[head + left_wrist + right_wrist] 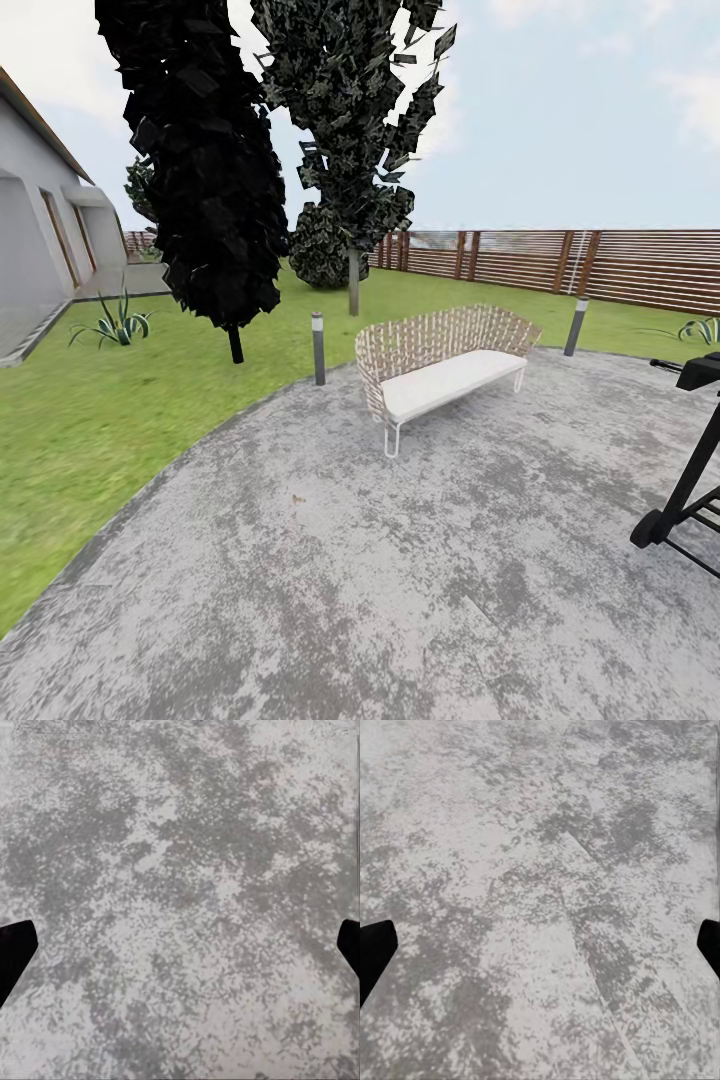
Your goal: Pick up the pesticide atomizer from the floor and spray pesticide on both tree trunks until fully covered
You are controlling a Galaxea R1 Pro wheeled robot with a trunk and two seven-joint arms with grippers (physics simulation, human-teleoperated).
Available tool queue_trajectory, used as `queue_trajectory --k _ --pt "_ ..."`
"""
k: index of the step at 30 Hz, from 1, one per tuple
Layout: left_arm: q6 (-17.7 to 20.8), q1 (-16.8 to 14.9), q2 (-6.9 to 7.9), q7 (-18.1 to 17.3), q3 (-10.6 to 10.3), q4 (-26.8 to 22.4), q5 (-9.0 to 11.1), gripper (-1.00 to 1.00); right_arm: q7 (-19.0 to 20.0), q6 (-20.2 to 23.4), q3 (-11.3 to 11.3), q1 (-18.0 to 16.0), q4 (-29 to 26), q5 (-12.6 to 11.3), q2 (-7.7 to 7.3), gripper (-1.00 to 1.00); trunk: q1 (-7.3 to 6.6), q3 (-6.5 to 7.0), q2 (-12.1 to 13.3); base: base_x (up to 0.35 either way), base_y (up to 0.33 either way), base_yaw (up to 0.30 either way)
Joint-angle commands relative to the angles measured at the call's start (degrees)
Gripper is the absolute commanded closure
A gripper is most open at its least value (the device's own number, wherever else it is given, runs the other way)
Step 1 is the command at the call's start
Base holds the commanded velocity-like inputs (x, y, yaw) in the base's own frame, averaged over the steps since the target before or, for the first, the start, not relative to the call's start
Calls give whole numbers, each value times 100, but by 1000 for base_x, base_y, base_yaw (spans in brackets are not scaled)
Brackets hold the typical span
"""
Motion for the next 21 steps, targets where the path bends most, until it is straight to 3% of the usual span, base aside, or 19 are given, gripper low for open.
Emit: queue_trajectory --k 1,9,13,17,21 --pt "0 -219 13 -6 18 -46 36 -100 0 0 2 -113 -24 7 0 -100 0 -1 0 0 0 0" --pt "-206 -299 38 47 161 11 195 -100 -3 0 13 -169 -2 25 52 -100 0 -10 0 0 0 38" --pt "-230 -295 67 47 299 15 367 -100 -7 0 15 -171 7 30 58 -100 0 -29 0 0 0 192" --pt "-237 -294 196 7 610 -6 537 -100 -8 0 9 -171 17 31 61 -100 0 -51 0 0 0 221" --pt "-240 -294 209 6 649 -16 550 -100 -8 0 11 -173 19 31 61 -100 0 -72 0 0 0 237"
